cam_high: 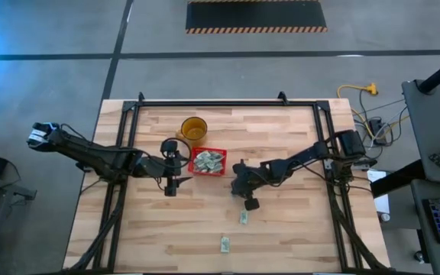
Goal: Pick and place Stevia / Truvia into bins
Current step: Put the gray stevia packet into the red basket
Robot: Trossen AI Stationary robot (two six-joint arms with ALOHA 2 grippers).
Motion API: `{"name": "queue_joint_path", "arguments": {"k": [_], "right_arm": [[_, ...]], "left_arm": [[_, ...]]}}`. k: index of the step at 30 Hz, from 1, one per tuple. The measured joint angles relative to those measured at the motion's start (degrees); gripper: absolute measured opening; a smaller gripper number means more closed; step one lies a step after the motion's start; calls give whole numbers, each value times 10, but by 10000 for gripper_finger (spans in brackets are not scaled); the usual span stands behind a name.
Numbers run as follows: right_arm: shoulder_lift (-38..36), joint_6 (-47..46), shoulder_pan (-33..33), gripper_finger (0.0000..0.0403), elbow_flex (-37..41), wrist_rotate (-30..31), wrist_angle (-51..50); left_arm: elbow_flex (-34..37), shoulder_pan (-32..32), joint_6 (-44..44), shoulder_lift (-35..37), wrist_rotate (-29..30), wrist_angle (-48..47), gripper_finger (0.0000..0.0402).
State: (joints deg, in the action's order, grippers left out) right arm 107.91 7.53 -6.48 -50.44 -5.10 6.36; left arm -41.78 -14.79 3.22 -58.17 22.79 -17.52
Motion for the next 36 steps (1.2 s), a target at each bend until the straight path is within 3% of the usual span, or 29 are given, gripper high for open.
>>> {"name": "queue_joint_path", "arguments": {"k": [12,20,26,36], "right_arm": [[-48,52,-33,8,-58,104,-69],[-54,116,-30,8,-90,189,-42],[-53,153,13,8,-87,175,32],[-38,109,79,9,-69,115,66]], "left_arm": [[1,0,1,0,0,0,259],[2,0,1,0,0,6,259],[2,0,1,0,0,8,259],[5,0,1,-16,0,24,259]]}}
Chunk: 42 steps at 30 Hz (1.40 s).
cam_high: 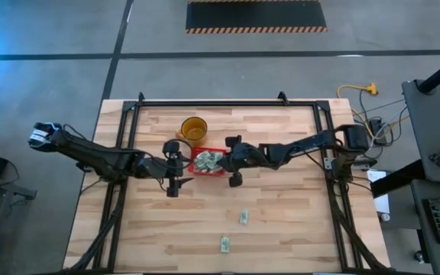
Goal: Pick and place Stevia / Truvia into bins
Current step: Put the gray stevia packet into the red basket
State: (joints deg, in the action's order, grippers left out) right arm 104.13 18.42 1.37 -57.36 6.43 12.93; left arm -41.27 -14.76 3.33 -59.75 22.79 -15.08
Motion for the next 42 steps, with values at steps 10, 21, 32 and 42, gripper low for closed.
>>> {"name": "queue_joint_path", "arguments": {"k": [10,21,32,42], "right_arm": [[16,-51,23,21,1,-11,13],[11,-43,25,143,0,-35,3],[-58,-64,-41,173,-1,-37,-123],[-60,-188,-116,170,2,-89,-255]], "left_arm": [[1,0,-1,-25,0,17,259],[3,0,-1,-29,0,26,259],[6,-1,-16,-29,0,26,259],[8,-3,-31,-30,-4,25,259]]}}
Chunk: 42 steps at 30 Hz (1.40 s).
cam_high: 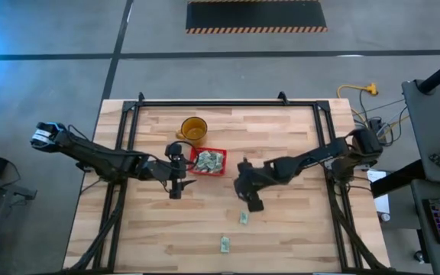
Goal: Pick and place Stevia / Truvia into bins
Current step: Put the gray stevia packet into the red basket
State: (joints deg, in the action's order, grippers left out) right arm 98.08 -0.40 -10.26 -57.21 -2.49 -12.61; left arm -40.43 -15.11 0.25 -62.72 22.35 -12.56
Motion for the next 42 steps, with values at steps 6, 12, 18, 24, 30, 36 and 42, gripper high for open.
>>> {"name": "queue_joint_path", "arguments": {"k": [6,12,18,24,30,36,42], "right_arm": [[2,-25,-50,159,0,-8,4],[5,-65,-78,146,2,-5,20],[5,-106,-95,137,6,-3,25],[6,-140,-106,135,33,-4,67],[6,-176,-112,136,41,4,77],[17,-181,-136,136,42,66,96],[44,-176,-158,133,41,89,113]], "left_arm": [[1,0,0,-18,0,1,259],[1,0,0,-51,-1,0,259],[1,0,0,-79,-1,0,259],[0,0,5,-82,-1,-5,259],[0,0,5,-61,-26,-16,259],[-1,-11,4,-54,-125,-49,259],[-1,-27,19,-54,-126,-55,259]]}}
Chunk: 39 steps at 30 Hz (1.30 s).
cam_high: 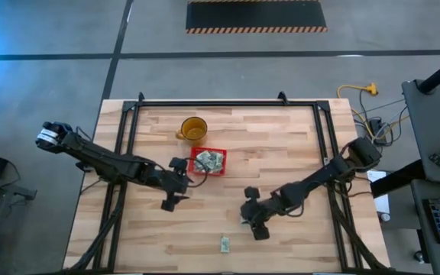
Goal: Pick and place Stevia / Truvia into bins
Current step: Put the gray stevia packet into the red basket
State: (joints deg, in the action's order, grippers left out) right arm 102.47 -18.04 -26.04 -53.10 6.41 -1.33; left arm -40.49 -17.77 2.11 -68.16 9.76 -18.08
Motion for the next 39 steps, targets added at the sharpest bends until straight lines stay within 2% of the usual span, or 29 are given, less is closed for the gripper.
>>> {"name": "queue_joint_path", "arguments": {"k": [7,20,33,39], "right_arm": [[1,0,0,121,0,13,-8],[1,-60,2,100,31,15,-32],[1,-59,6,84,38,17,-9],[1,-44,6,89,36,24,14]], "left_arm": [[-1,-4,-1,8,1,-5,259],[-1,-4,-2,9,1,-5,259],[-1,-4,-2,9,1,-5,259],[-1,-4,-2,9,1,-5,259]]}}
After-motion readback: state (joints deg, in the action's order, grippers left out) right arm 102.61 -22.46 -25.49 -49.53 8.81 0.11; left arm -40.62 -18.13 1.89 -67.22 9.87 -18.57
